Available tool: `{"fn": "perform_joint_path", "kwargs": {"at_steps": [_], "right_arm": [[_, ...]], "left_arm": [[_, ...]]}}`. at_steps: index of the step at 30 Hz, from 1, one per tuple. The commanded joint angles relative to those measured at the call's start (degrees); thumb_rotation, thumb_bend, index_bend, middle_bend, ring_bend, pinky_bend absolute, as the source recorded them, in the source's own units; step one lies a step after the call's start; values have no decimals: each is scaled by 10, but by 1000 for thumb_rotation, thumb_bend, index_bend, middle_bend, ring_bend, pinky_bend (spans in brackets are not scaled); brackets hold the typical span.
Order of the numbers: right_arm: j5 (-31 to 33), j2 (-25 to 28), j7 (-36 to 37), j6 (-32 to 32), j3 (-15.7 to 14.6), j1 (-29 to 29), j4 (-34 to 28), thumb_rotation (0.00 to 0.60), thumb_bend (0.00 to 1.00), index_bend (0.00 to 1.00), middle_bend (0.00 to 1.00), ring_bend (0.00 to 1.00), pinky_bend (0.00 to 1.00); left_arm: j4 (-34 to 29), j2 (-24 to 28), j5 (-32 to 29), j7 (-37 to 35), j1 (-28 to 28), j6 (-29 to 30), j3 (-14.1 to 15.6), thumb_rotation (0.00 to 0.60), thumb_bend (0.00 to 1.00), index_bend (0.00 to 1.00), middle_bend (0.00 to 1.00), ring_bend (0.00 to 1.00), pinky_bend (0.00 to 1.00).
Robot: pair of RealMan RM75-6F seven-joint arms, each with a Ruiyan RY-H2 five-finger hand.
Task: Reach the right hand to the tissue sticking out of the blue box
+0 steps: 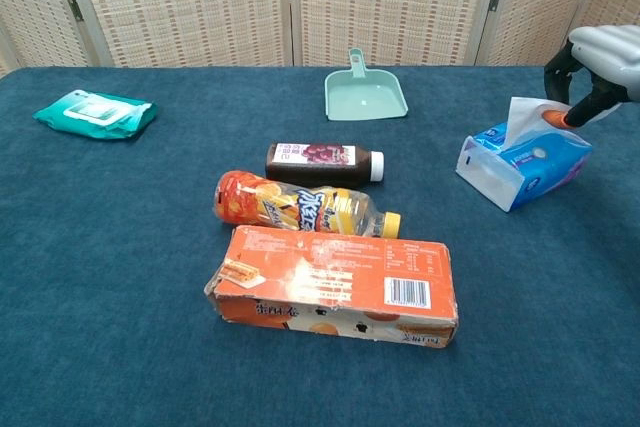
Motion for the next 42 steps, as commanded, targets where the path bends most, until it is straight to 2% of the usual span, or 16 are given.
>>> {"fn": "perform_joint_path", "kwargs": {"at_steps": [1,6,9,14,18,22,26,31,38,42], "right_arm": [[-7,4,9,3,-3,-5,-3,600,308,671,547,170,141],[-29,24,37,13,-2,-17,-28,600,308,672,547,170,141],[-58,55,68,32,4,-30,-72,600,308,671,547,170,141],[-150,132,150,93,4,-75,-185,600,307,671,547,170,141],[-256,186,204,153,-31,-124,-257,600,305,671,546,170,141],[-368,221,244,204,-91,-174,-291,600,300,671,541,170,141],[-439,222,262,224,-140,-205,-276,600,298,671,538,170,141],[-477,201,270,219,-184,-230,-229,600,296,671,532,170,141],[-465,170,273,202,-189,-244,-173,600,284,668,473,148,141],[-459,166,273,196,-188,-246,-163,600,280,589,421,111,120]], "left_arm": [[0,0,0,0,0,1,0,600,261,0,0,0,125],[0,0,0,1,0,1,0,600,261,0,0,0,124],[-1,0,0,1,0,2,0,600,261,0,0,0,124],[-1,1,-1,2,1,3,-1,600,261,0,0,0,125],[-2,0,2,6,2,6,-1,600,261,0,0,0,125],[-3,-2,7,18,2,6,2,600,262,0,0,0,125],[-5,-2,8,22,3,9,2,600,262,0,0,0,124],[-5,-3,8,25,4,11,2,600,263,0,0,0,125],[-4,-5,10,31,5,12,3,600,263,0,0,0,124],[-4,-5,9,33,4,11,2,600,262,0,0,0,125]]}}
